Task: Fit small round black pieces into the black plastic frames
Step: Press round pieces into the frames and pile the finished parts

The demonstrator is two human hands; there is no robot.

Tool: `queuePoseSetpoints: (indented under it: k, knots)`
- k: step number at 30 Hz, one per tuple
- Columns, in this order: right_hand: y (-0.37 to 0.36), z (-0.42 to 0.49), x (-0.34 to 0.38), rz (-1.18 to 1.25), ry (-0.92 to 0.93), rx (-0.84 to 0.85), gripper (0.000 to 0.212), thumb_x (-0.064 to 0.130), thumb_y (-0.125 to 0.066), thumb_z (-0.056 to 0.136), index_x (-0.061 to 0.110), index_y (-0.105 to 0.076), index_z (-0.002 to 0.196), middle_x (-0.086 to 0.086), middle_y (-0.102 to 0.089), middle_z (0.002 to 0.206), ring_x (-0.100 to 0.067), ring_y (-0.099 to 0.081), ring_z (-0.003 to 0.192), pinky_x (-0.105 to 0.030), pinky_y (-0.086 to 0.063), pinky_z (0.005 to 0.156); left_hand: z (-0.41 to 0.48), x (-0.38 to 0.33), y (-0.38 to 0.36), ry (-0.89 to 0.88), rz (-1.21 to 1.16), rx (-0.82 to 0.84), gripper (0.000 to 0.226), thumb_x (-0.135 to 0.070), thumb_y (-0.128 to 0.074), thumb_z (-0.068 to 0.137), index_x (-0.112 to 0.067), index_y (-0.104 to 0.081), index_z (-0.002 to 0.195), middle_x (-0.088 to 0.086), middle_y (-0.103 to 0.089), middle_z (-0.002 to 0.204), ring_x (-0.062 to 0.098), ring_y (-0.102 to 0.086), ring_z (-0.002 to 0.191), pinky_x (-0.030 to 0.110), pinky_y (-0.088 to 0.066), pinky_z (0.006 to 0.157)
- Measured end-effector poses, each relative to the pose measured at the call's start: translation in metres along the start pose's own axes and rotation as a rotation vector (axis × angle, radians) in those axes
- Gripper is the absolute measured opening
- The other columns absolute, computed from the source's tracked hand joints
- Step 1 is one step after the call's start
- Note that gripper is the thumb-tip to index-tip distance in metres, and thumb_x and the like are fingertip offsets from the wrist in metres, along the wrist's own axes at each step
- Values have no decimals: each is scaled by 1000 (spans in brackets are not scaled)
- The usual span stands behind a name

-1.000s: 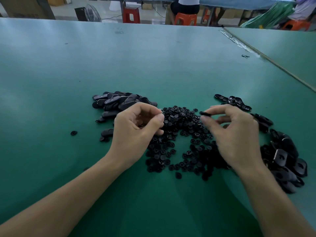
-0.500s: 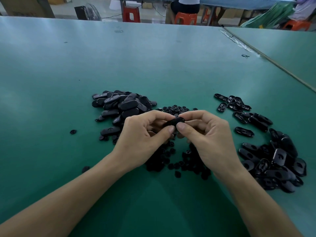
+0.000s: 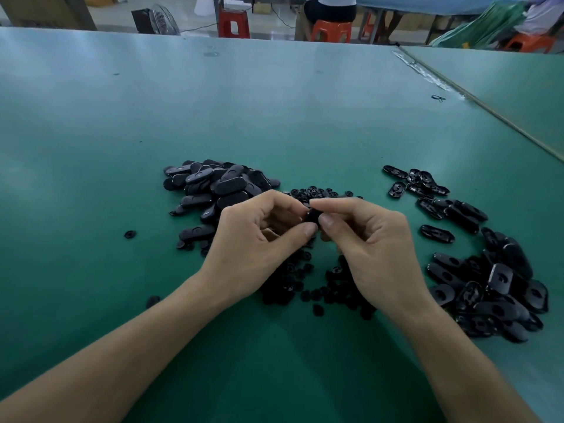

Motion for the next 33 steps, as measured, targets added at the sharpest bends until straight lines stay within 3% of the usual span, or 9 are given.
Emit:
queuePoseSetpoints:
  k: [4,6,8,13,16,18,23,28,33]
  knots:
    - [-3,-1,-1,-41,6,52,42,11,-59,93,45,-71,113,20,-74,97,-3,-70,94,-18,-52,85,2,0,2,-1,10,-46,19,-34,-81,80,-39,-73,97,-4,-72,80,9,-66,69,24,-53,61]
    - [0,-2,-4,-136,-4,-2,37,14,-64,92,40,-70,118,17,-74,92,-5,-70,90,-19,-52,83,3,-1,4,-9,-6,-61,20,-32,-77,82,-34,-73,101,-2,-73,84,8,-66,73,27,-54,64]
    - [2,-4,-4,-360,24,-30,27,17,-71,91,32,-72,114,17,-71,88,-3,-66,86,-12,-49,79,4,-1,5,-27,-19,-83,15,-23,-78,85,-28,-72,98,-4,-74,87,5,-67,76,20,-53,64]
    - [-3,-4,-4,-726,30,139,17,34,-69,92,28,-75,107,14,-63,96,-8,-55,98,-29,-48,86,5,0,9,-8,-65,-153,11,-17,-72,86,-22,-66,95,-9,-71,77,4,-62,68,15,-45,59]
    - [-8,-5,-2,-753,26,197,22,37,-64,95,32,-72,115,14,-58,98,-7,-52,99,-26,-44,84,4,1,10,-8,-49,-152,20,-20,-71,87,-26,-69,105,-1,-68,74,6,-56,63,28,-46,56]
    - [-11,-5,-2,-751,21,218,22,36,-61,98,35,-70,118,14,-56,97,-8,-51,98,-25,-41,80,4,2,10,-14,-34,-157,17,-21,-72,87,-30,-72,101,4,-69,78,7,-58,65,37,-50,57]
    - [-13,-2,-2,-748,-11,223,13,37,-61,97,35,-70,107,12,-54,96,-10,-53,95,-30,-47,79,4,5,12,1,-127,-194,10,-17,-73,85,-25,-69,89,-3,-73,74,11,-69,65,20,-54,60]
    - [-16,-2,-1,-754,32,258,20,33,-58,100,32,-71,115,10,-56,100,-12,-55,96,-33,-50,83,6,8,14,16,-130,-220,11,-21,-74,86,-31,-69,84,-5,-74,76,7,-67,67,23,-54,63]
    - [-20,0,0,-835,55,261,19,30,-55,101,25,-71,110,8,-60,105,-13,-56,99,-30,-49,84,5,7,13,25,-184,-218,11,-10,-75,86,-16,-67,89,1,-74,74,13,-71,66,21,-55,60]
Point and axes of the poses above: each hand's wrist, its own z-axis towards the middle knuckle, its own y-axis out of the back of the hand, x = y × z, the point moved 4 cm from there along z, towards the middle knuckle
